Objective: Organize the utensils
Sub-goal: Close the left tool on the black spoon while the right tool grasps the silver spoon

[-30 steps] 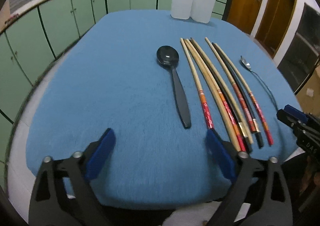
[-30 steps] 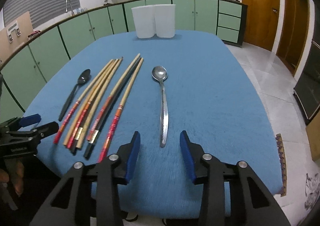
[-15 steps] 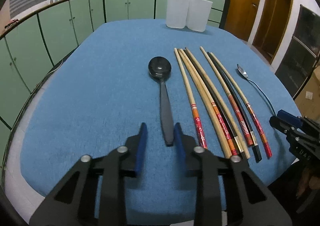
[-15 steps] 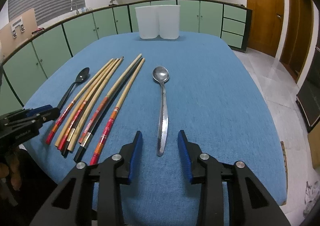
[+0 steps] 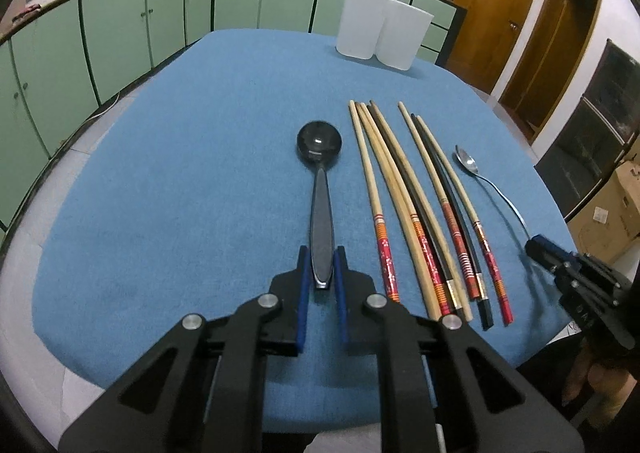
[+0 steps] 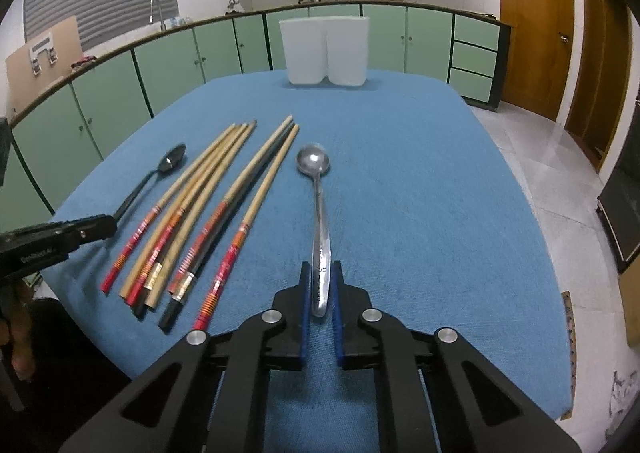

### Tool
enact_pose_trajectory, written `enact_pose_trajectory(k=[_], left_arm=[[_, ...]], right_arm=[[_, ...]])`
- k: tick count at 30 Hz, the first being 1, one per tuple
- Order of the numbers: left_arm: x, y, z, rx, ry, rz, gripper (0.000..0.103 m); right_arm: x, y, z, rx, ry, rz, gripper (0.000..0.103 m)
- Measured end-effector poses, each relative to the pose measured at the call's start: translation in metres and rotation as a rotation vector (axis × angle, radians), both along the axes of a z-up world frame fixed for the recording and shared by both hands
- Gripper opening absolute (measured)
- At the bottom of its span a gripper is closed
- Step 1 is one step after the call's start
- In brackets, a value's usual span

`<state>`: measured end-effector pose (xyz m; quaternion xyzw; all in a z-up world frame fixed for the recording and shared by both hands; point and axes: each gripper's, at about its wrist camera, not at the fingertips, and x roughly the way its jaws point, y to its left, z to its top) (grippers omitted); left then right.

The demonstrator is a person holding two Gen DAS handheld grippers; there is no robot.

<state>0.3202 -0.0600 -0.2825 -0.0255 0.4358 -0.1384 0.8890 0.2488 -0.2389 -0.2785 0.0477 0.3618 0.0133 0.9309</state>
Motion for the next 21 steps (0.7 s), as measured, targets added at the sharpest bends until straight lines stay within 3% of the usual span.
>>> enact_pose_trajectory(k=[12, 21], left_arm=[[-0.001, 0.0, 0.057, -0.007, -0.092, -0.027, 0.011], [0.037, 0.0, 0.093, -0.026, -0.114, -0.073, 0.011]], right_arm=[[0.008, 0.001, 0.071, 0.016, -0.136, 0.026, 0.009], [0.052, -0.005, 0.097, -0.003, -0.064, 0.088, 0.009]])
